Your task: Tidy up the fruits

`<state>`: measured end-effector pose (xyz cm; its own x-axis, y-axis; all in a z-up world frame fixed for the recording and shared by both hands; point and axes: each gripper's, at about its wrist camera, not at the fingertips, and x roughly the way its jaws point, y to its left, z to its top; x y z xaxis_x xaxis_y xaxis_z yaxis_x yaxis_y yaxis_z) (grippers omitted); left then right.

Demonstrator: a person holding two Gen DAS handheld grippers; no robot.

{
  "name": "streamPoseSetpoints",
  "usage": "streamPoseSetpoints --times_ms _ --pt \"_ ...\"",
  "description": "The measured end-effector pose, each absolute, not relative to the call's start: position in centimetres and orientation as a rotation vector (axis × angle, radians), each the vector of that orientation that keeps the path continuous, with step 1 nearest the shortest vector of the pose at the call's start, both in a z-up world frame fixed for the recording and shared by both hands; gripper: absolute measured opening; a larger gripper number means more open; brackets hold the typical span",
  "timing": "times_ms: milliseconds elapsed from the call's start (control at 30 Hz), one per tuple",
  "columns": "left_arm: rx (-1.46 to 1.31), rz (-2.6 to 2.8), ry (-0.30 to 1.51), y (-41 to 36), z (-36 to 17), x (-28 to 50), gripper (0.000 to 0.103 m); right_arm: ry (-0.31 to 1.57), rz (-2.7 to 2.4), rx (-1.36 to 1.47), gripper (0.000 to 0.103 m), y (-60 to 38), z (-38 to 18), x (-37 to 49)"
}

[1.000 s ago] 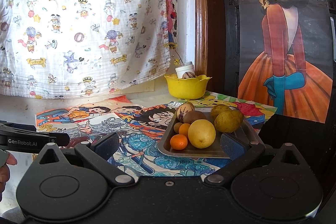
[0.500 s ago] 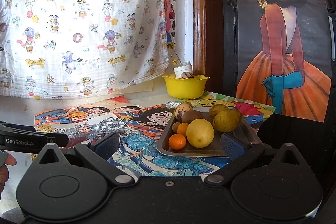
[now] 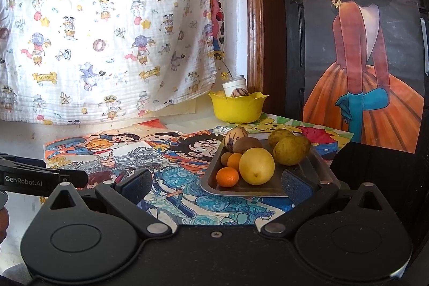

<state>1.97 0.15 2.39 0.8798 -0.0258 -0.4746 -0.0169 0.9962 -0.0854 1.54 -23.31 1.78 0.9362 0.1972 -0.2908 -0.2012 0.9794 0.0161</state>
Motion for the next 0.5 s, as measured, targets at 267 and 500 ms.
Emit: streamPoseSetpoints --times_ms 267,500 --pt "-0.089 -0.003 0.502 0.23 2.31 2.08 0.103 0.299 0.203 -0.013 0.103 -23.22 1.73 1.60" --pt "-0.091 -0.001 0.504 0.32 2.28 2.12 0.103 0.301 0.204 -0.013 0.103 -23.15 1.63 1.59"
